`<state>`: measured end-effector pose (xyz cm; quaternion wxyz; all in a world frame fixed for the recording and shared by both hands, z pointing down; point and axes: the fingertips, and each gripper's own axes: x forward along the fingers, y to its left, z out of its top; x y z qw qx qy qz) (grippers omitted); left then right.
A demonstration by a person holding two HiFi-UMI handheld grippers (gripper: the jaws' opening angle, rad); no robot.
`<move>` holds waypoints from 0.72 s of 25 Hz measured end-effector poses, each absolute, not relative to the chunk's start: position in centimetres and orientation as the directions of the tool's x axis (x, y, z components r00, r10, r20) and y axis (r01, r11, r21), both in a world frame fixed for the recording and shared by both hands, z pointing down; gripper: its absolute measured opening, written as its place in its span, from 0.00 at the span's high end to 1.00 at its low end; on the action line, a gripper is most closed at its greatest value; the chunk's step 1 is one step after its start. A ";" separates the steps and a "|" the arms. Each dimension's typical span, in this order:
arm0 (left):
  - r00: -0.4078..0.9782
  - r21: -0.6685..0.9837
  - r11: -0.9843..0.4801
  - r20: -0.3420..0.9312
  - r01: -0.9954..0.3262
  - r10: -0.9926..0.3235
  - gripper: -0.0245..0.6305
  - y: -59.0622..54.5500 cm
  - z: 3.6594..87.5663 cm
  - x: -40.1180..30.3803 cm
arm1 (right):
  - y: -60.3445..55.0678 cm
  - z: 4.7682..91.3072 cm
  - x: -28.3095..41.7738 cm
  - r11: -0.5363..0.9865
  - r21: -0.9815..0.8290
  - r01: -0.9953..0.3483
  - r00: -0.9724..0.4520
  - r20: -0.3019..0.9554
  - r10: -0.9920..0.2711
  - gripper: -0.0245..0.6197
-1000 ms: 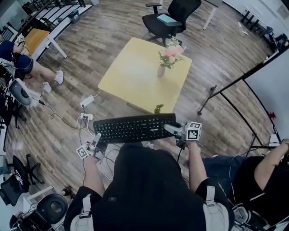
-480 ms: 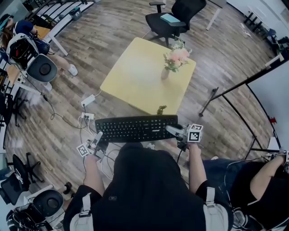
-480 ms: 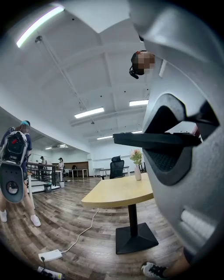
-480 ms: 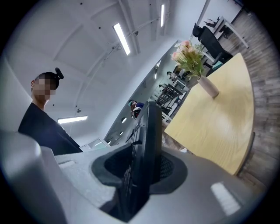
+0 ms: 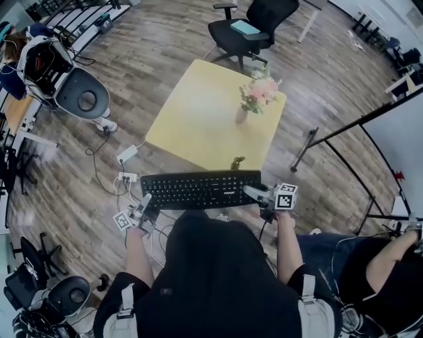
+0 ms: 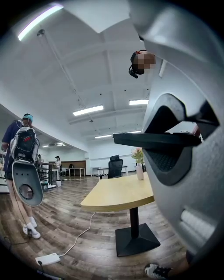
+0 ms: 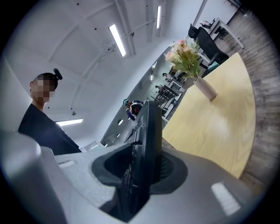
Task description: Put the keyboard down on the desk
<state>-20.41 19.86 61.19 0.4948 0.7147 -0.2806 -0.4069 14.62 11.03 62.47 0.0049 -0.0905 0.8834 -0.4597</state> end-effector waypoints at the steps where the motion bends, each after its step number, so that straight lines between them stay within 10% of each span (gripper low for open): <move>1: 0.514 0.937 -0.350 -0.302 0.003 -0.803 0.82 19.4 61.4 -20.6 | 10.7 62.7 14.4 0.559 -0.814 -0.158 -0.983 0.077 -0.166 0.76; 18: 0.568 0.945 -0.324 -0.294 0.050 -0.769 0.82 10.0 62.6 -24.6 | 4.1 63.7 11.0 0.509 -0.829 -0.232 -0.965 0.129 -0.231 0.76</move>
